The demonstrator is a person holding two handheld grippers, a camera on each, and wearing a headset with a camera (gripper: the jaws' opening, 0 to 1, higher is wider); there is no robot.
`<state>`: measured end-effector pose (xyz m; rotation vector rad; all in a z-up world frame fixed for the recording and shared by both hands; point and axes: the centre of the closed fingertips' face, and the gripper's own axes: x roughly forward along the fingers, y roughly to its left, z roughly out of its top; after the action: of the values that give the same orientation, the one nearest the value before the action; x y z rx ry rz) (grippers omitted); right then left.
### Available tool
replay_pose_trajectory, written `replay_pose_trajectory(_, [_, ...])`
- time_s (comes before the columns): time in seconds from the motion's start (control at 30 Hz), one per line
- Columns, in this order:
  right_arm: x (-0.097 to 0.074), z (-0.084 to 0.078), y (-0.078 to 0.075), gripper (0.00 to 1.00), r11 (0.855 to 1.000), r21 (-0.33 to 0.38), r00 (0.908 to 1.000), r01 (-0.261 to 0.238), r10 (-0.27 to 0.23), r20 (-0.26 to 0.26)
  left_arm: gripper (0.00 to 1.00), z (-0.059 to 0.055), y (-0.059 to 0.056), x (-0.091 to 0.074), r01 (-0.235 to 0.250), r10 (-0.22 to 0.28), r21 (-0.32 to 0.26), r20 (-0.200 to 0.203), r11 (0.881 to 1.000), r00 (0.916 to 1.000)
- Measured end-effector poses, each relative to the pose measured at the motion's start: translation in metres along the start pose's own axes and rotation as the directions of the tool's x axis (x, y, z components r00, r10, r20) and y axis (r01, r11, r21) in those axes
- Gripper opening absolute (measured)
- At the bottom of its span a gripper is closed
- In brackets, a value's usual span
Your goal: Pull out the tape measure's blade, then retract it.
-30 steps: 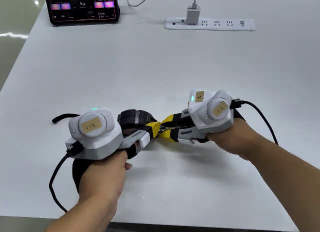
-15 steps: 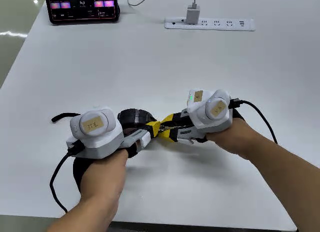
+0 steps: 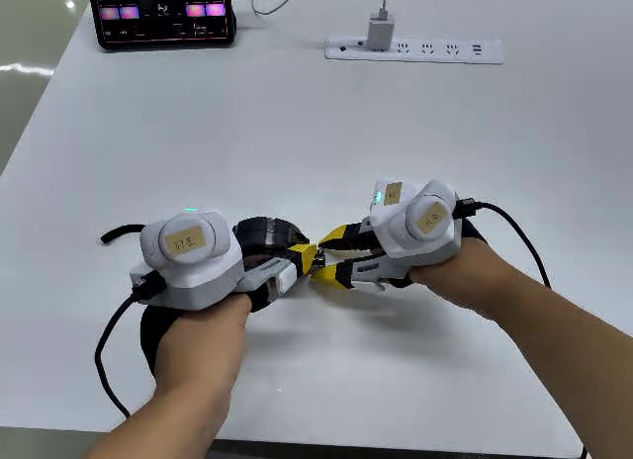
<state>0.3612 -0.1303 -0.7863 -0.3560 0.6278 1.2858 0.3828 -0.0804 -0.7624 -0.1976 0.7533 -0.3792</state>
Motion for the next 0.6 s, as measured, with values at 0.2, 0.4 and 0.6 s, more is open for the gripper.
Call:
replay_pose_trajectory(0.2, [-0.005, -0.002, 0.002, 0.23, 1.0, 0.009, 1.0, 0.005, -0.005, -0.006, 0.58, 0.001, 0.0, -0.004, 0.011, -0.012, 0.031, 0.02, 0.999, 0.9997])
replay_pose_trajectory(0.4, [-0.01, -0.001, 0.003, 0.28, 0.999, 0.035, 0.9997, 0.023, -0.023, -0.001, 0.58, 0.003, -0.001, -0.008, 0.051, -0.053, 0.067, 0.034, 0.996, 0.998])
replay_pose_trajectory(0.6, [-0.02, 0.003, 0.006, 0.33, 0.997, 0.063, 0.9985, 0.047, -0.048, 0.027, 0.59, 0.006, -0.005, -0.018, 0.097, -0.102, 0.126, 0.036, 0.987, 0.9941])
